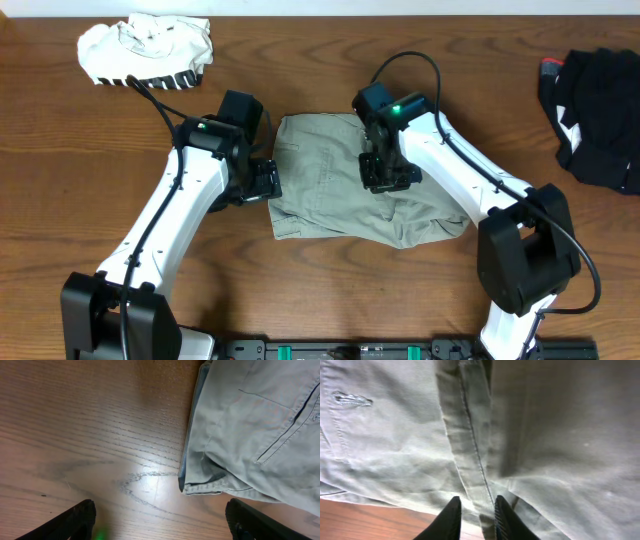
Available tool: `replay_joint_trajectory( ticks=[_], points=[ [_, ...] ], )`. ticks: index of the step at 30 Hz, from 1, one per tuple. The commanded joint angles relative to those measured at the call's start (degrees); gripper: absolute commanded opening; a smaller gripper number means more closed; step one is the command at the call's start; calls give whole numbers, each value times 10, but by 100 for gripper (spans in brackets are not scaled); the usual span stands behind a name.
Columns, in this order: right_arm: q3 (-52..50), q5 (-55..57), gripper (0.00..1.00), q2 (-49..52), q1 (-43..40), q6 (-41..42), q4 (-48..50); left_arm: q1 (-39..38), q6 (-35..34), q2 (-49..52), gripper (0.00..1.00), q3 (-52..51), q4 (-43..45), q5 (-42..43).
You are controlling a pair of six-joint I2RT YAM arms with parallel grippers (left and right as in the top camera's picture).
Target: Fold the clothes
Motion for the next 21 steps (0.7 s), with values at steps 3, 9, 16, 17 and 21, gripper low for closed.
replay_joint_trajectory(
  ticks=[3, 9, 16, 17, 21],
  points=[
    [36, 64, 20, -24, 0, 13, -32, 3, 8, 2, 85, 1, -2, 1],
    [40, 75, 15, -45, -24, 14, -78, 3, 8, 2, 86, 1, -3, 1],
    [-74, 59, 15, -43, -29, 14, -21, 3, 8, 2, 86, 1, -3, 1],
    [-97, 45, 15, -43, -29, 14, 4, 3, 8, 2, 86, 1, -3, 1],
    [-145, 30, 19, -43, -30, 26, 58, 3, 8, 2, 86, 1, -2, 1]
  ],
)
